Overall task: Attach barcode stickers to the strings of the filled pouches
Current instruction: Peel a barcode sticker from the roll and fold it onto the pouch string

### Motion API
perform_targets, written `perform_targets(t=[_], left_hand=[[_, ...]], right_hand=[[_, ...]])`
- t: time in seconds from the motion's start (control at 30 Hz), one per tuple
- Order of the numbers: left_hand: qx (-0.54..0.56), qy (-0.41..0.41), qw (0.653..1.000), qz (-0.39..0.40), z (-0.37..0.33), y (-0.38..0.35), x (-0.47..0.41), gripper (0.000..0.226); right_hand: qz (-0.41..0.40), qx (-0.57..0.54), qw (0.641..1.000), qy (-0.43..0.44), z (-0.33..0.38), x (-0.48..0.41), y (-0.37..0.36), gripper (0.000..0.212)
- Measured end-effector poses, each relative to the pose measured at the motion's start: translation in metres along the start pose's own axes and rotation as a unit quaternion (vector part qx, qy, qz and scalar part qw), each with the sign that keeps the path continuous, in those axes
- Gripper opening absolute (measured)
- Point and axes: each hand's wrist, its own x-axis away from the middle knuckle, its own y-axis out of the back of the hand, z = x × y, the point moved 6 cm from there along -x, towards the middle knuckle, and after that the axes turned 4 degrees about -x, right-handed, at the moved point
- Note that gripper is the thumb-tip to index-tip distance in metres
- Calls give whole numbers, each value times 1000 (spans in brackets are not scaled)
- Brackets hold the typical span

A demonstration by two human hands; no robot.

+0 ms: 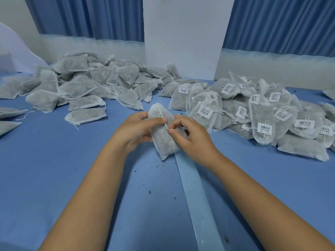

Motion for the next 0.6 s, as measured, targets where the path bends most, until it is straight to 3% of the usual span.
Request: perform_targets(t=[0.1,0.23,0.4,0.6], left_hand=[[-17,7,1000,-20,3,3,-2,20],[-35,43,998,-32,11,15,-6,22],[-35,100,994,-8,23,18,-8,18],[125,138,979,76,26,9,-7,37]], right_hand=[[-32,4,999,-16,-4,-1,6,8],[-139,41,982,-125,-27,-3,30,15],[-87,23,967,-240,-50,1,22,32],[-53,-103,963,-243,-50,0,18,24]])
